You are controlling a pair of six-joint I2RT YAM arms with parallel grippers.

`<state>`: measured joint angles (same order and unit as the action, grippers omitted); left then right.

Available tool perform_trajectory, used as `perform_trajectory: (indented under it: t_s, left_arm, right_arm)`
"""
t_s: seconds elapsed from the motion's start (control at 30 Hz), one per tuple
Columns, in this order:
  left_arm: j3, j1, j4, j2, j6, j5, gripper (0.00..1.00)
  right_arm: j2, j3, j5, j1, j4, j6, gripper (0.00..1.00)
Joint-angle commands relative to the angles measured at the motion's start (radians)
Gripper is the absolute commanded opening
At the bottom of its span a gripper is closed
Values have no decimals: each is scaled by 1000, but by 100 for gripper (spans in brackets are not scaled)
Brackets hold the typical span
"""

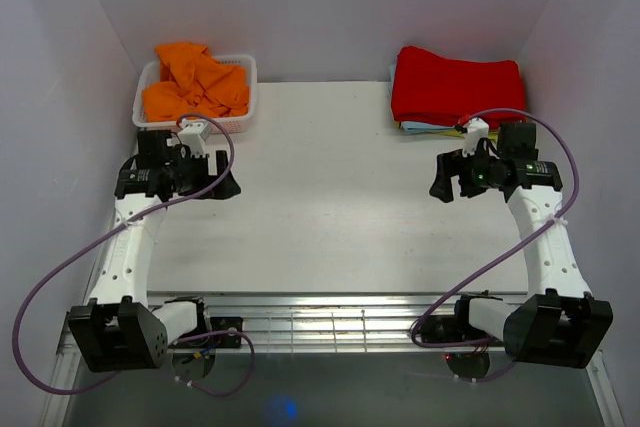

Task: Fold and stack the trousers
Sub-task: Grab the trousers from the pile

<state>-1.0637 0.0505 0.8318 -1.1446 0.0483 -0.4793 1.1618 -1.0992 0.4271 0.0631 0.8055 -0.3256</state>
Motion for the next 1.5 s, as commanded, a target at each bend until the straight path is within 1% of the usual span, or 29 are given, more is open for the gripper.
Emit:
perform_trajectory:
  t_s: [0.0,0.03,0.13,0.17,0.2,0.3,0.33,0.37,0.43,0.47,0.5,0.53,0.57,0.6,0.63,0.73,0.8,0.83,0.93,1.1,1.17,1.3,1.47]
  left_arm:
    - [-82,2,-13,23,22,-7,98]
    - [-147,2,-4,-21,21,-4,98]
    - [-280,2,32,-122,16,27,98]
    - [-374,2,36,-186,16,39,98]
    - [-422,2,39,-216,16,51,98]
    - [-609,3,33,-334,5,152,98]
    - [-655,3,30,-368,-14,216,98]
    - [-741,9,27,-438,-24,243,98]
    - [-821,29,14,-512,-41,295,98]
    - [-864,44,10,-552,-97,323,98]
    - [-942,60,4,-632,-113,323,98]
    - [-984,93,4,-674,-128,312,98]
    - [-1025,115,6,-717,-155,270,98]
    - [-1101,132,6,-798,-166,249,98]
    - [-1139,158,4,-840,-174,237,98]
    - [-1248,184,-19,-973,-180,248,98]
    - [-1254,190,-54,-1017,-171,277,98]
    - [-1231,193,-104,-1044,-162,277,98]
    - [-1205,195,-180,-1087,-125,300,98]
    - [-1231,193,-220,-1230,-82,334,98]
    - [-1243,192,-226,-1280,-73,315,98]
    - [-1249,192,-275,-1343,-82,292,98]
    - [-1266,166,-309,-1417,-70,323,98]
  right_arm:
    - [-19,-21,47,-2,-22,-3,90]
    - [-13,-31,56,-2,-23,3,90]
    - [13,-42,70,-2,-31,16,90]
    - [27,-51,76,-2,-31,14,90]
    - [35,-57,78,-2,-26,10,90]
    - [53,-86,47,-2,-25,5,90]
    - [59,-91,39,-2,-31,5,90]
    - [62,-99,41,-2,-32,8,90]
    - [71,-103,45,-2,-31,14,90]
    - [81,-103,53,-2,-29,16,90]
    - [85,-99,53,-2,-29,16,90]
    - [91,-96,45,-2,-32,16,90]
    - [96,-96,38,-2,-34,16,90]
    - [101,-97,32,-2,-35,11,90]
    - [108,-99,18,-2,-35,10,90]
    - [121,-106,15,-2,-35,10,90]
    - [124,-110,13,-2,-35,10,90]
    - [127,-105,12,-2,-35,10,90]
    - [131,-97,12,-2,-38,10,90]
    - [144,-96,12,-2,-42,14,90]
    - [154,-103,6,-2,-40,13,90]
    - [174,-125,4,-2,-31,14,90]
    - [193,-159,-20,-2,-16,14,90]
